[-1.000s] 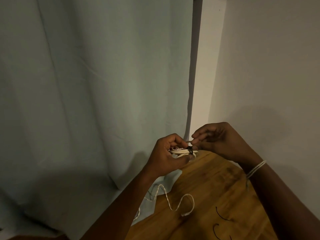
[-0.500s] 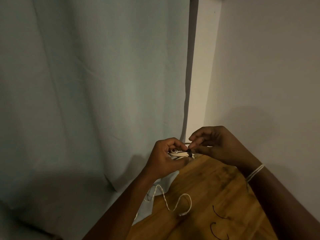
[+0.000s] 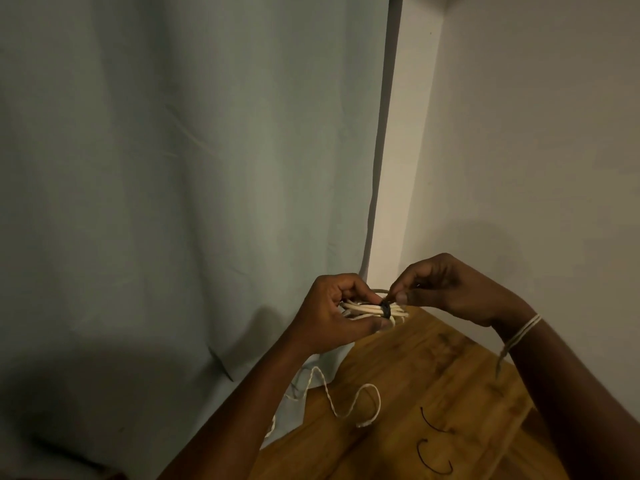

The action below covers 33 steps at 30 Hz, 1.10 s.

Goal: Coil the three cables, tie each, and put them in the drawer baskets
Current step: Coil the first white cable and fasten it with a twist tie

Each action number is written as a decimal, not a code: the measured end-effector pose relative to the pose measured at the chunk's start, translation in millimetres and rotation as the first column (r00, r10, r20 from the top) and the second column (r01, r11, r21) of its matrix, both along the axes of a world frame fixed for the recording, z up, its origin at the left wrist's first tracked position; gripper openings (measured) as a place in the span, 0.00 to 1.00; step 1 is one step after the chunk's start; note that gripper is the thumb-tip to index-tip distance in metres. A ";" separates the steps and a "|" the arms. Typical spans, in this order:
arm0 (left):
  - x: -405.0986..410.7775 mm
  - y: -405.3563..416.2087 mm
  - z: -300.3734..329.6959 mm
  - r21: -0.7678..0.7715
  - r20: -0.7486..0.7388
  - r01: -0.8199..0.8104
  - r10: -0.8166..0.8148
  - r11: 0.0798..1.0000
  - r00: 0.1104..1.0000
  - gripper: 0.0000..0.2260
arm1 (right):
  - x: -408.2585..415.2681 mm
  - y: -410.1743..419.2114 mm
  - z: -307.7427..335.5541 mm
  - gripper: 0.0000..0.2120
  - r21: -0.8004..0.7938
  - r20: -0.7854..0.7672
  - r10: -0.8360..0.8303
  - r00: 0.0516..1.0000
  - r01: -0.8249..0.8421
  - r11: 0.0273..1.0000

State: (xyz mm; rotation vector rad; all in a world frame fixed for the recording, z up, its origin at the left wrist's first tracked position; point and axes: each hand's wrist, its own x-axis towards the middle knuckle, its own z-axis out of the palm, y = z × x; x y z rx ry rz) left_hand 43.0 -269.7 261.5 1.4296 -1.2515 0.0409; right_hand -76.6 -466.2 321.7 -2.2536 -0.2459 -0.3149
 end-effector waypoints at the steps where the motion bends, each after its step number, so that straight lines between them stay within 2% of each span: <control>1: 0.0 2.7 0.0 -0.004 -0.003 0.005 -0.005 1.000 1.000 0.13 | 0.3 3.6 -0.2 0.09 -0.028 0.011 -0.012 1.000 0.012 1.000; 5: 0.6 13.1 -3.4 -0.010 -0.012 0.016 -0.016 1.000 1.000 0.12 | 3.5 25.0 -2.4 0.04 -0.183 0.022 -0.014 1.000 0.018 0.983; 9: 1.0 21.8 -9.4 -0.056 -0.051 0.009 -0.012 0.998 0.999 0.11 | 4.2 45.6 -6.5 0.05 -0.334 0.090 -0.056 0.994 0.084 0.939; 11: 0.5 26.1 -10.5 -0.071 -0.084 0.011 -0.017 0.997 0.996 0.12 | 4.1 52.2 -9.4 0.04 -0.265 0.131 -0.061 0.989 0.094 0.960; 14: 1.1 30.9 -14.1 -0.076 -0.118 0.012 -0.021 0.997 0.993 0.13 | -1.5 57.1 -18.5 0.07 -0.008 0.153 -0.067 0.986 0.069 0.998; 16: 0.9 32.9 -15.9 -0.083 -0.153 0.004 -0.016 0.997 0.988 0.12 | -7.9 61.1 -26.9 0.10 0.102 0.118 -0.078 0.990 0.066 0.993; 20: 1.5 35.0 -16.6 -0.066 -0.216 0.038 -0.051 0.997 0.975 0.12 | -11.7 68.0 -45.8 0.15 0.118 0.159 -0.213 0.964 0.196 0.974; 23: 3.5 36.2 -18.7 -0.073 -0.294 0.147 -0.162 0.986 0.942 0.09 | -16.4 69.0 -54.7 0.14 0.161 0.248 -0.240 0.939 0.204 0.965; 26: 4.8 33.2 -17.7 -0.039 -0.361 0.155 -0.158 0.987 0.919 0.08 | -23.2 67.9 -57.7 0.14 0.183 0.270 -0.262 0.926 0.218 0.959; 33: 4.3 27.4 -12.3 0.070 -0.295 0.166 -0.138 0.984 0.945 0.08 | -29.2 55.9 -62.7 0.13 0.060 0.373 -0.295 0.879 0.295 0.954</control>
